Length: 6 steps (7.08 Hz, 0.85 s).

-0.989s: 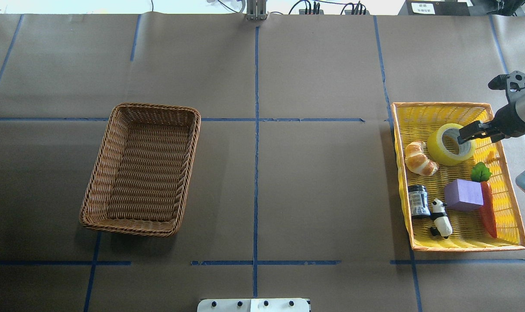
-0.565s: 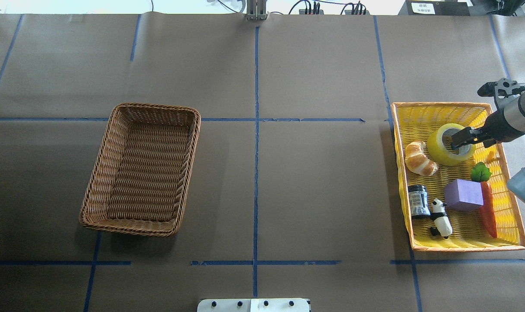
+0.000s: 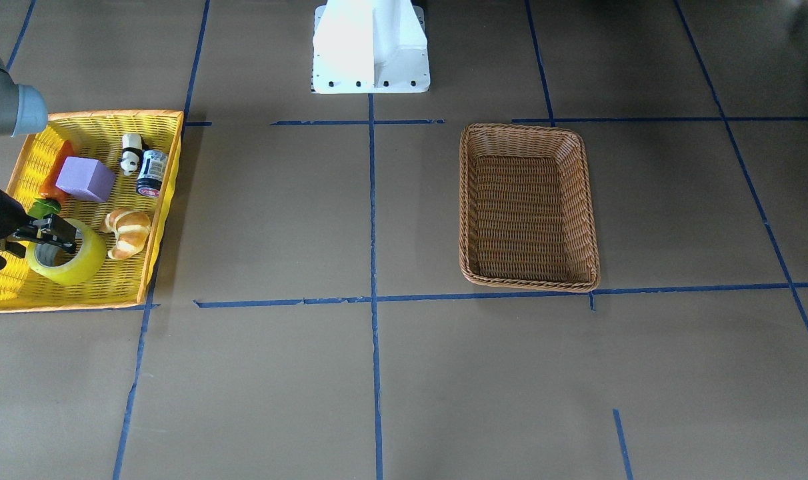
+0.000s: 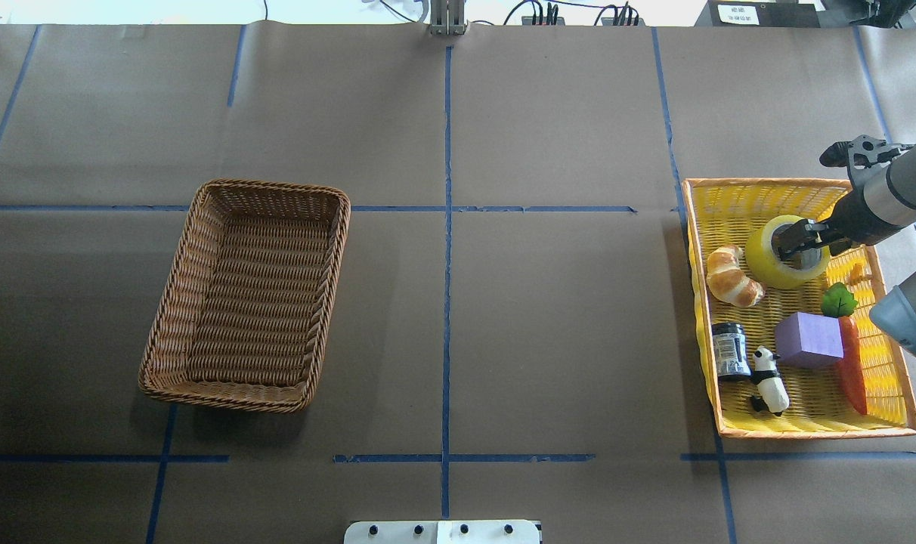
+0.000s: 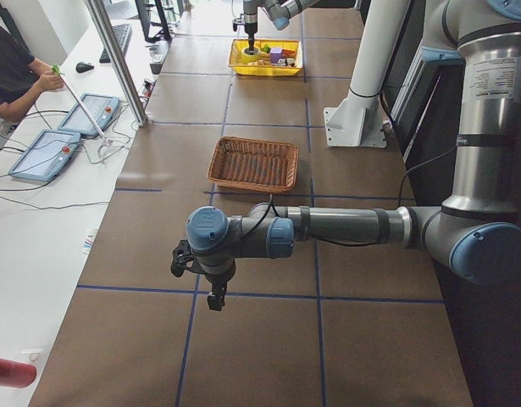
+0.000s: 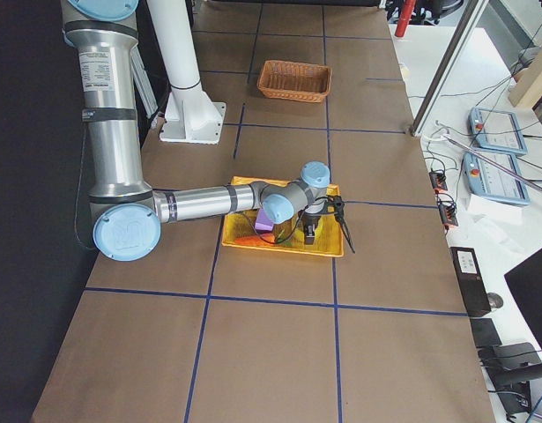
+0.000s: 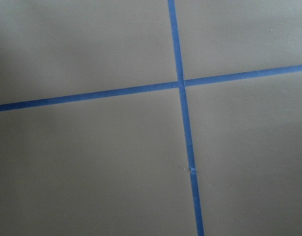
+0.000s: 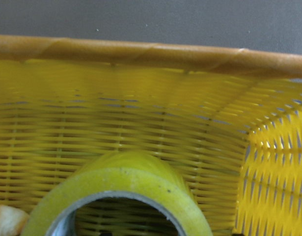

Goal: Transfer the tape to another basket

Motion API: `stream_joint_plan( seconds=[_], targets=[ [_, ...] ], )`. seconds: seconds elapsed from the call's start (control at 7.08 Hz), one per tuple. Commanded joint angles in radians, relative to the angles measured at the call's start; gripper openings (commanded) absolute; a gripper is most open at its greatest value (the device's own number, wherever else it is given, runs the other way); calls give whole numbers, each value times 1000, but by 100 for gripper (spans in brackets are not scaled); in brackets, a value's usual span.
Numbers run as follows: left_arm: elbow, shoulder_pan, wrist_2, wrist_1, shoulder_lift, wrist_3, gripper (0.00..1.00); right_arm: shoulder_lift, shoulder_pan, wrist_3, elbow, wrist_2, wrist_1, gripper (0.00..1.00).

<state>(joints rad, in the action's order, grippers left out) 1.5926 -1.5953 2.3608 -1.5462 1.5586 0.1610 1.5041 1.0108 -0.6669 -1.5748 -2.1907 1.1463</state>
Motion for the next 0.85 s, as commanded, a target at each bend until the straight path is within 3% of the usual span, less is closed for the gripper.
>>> stream_joint_plan(
  seconds=[0.0, 0.28, 0.71],
  targets=[
    [-3, 2, 2, 0, 3, -1, 100, 7, 8, 12, -8, -6, 0, 5],
    [-2, 0, 2, 2, 3, -1, 100, 43, 44, 13, -45, -21, -2, 0],
    [15, 0, 30, 0, 3, -43, 100, 87, 210, 6, -79, -242, -80, 0]
  ],
)
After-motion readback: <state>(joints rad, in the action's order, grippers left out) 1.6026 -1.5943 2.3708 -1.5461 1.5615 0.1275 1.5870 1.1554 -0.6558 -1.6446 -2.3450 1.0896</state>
